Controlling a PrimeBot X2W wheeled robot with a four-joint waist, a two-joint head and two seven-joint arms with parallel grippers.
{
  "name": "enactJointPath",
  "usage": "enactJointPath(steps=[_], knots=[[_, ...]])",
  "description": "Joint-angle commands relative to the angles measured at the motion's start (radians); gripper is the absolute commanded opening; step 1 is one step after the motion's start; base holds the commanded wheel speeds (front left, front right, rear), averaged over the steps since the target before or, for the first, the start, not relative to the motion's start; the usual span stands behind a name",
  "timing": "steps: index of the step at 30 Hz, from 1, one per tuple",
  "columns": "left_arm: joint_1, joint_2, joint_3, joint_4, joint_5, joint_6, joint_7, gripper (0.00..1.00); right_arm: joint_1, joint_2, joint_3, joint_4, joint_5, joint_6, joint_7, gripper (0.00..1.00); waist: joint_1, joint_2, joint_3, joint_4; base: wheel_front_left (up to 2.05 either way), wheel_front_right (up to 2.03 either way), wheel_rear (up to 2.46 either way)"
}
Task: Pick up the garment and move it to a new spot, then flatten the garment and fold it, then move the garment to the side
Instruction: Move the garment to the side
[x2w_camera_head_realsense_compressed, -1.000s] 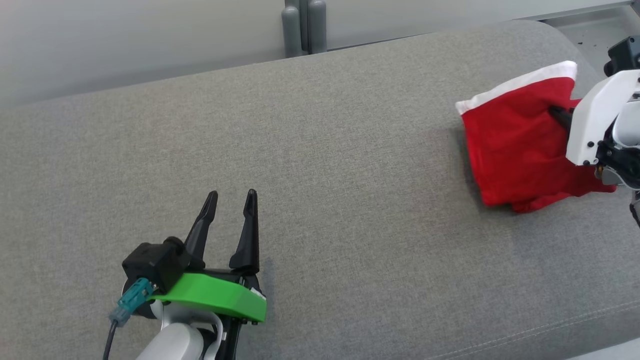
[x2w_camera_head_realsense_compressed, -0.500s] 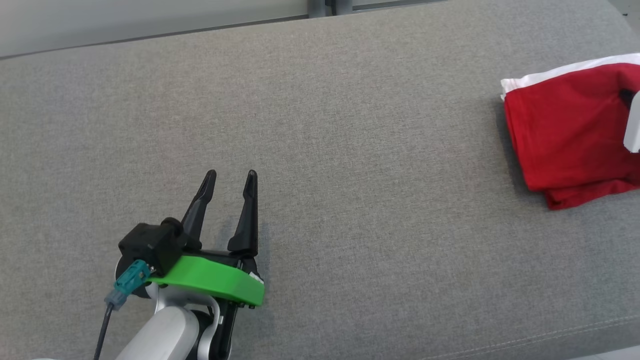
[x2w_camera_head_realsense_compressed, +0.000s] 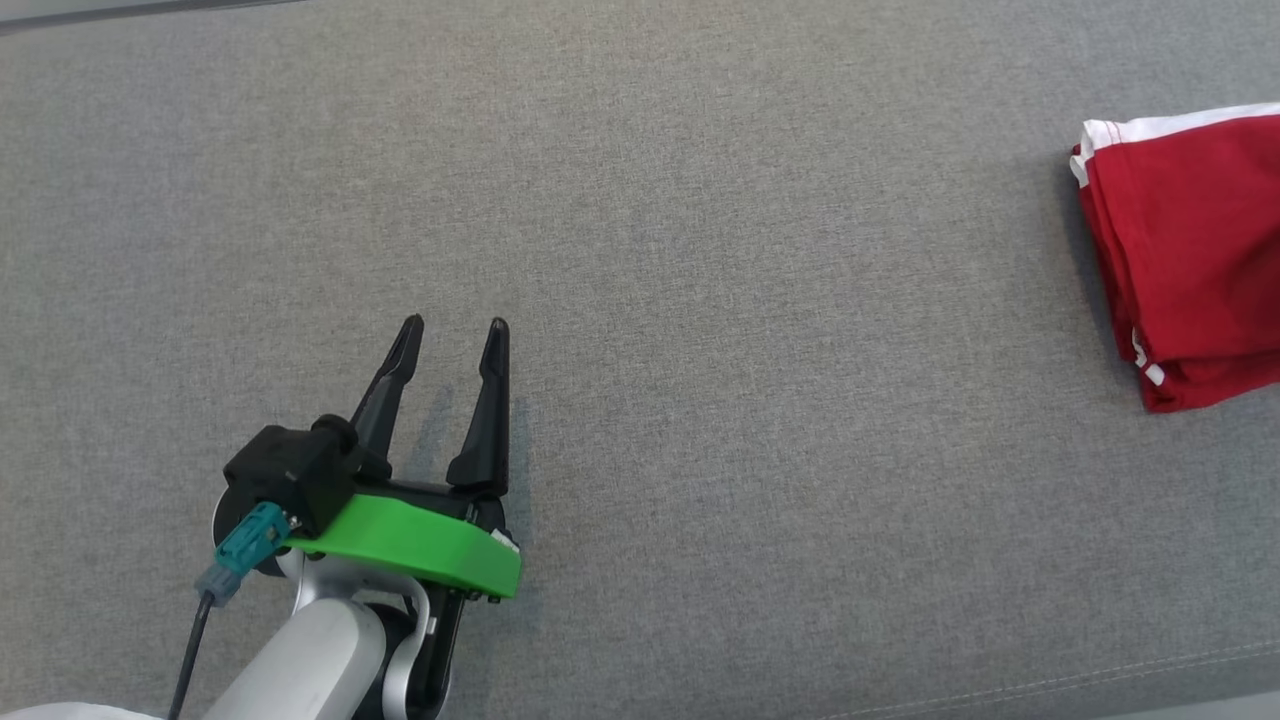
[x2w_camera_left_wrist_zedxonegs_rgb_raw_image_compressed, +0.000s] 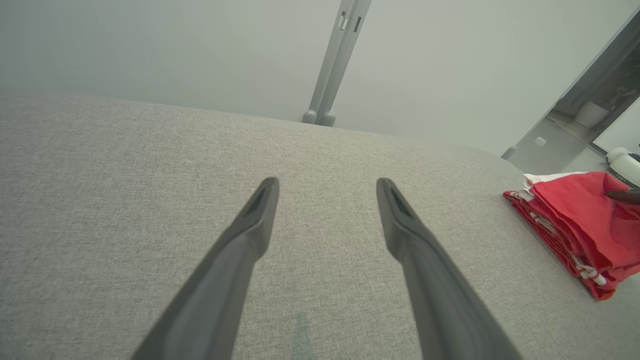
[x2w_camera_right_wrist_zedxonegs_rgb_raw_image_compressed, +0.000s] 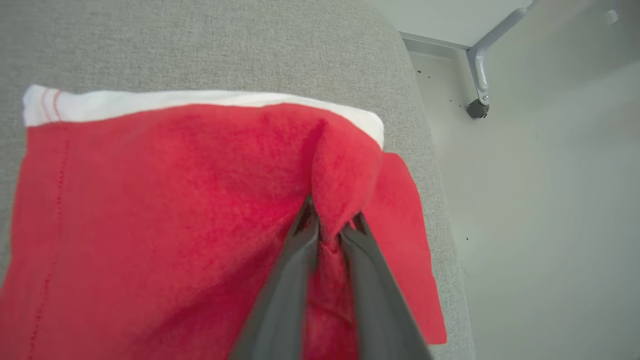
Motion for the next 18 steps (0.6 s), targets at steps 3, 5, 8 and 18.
enactJointPath(steps=[3,5,8,18], knots=[[-0.018,0.01,0.001,-0.006,0.012,0.007,0.004,1.0,-0.023,-0.017,0.019,0.034,-0.027,0.0,-0.048,1.0,-0.0001,-0.0001,0.012,0.001,0.0,0.0,0.0],[-0.018,0.012,0.0,-0.007,0.012,0.009,0.005,1.0,-0.029,-0.019,0.031,0.052,-0.042,0.0,-0.069,1.0,-0.0001,-0.0001,0.014,-0.001,0.0,0.0,0.0],[-0.018,0.014,0.0,-0.008,0.012,0.012,0.007,1.0,-0.035,-0.019,0.04,0.078,-0.048,0.0,-0.098,1.0,-0.0001,-0.0001,0.016,-0.005,0.0,0.0,0.0],[-0.017,0.017,0.002,0.001,0.003,0.015,0.007,1.0,-0.077,0.008,0.052,0.129,-0.055,0.0,-0.189,1.0,-0.0001,-0.0001,-0.007,-0.028,0.0,0.0,0.0]])
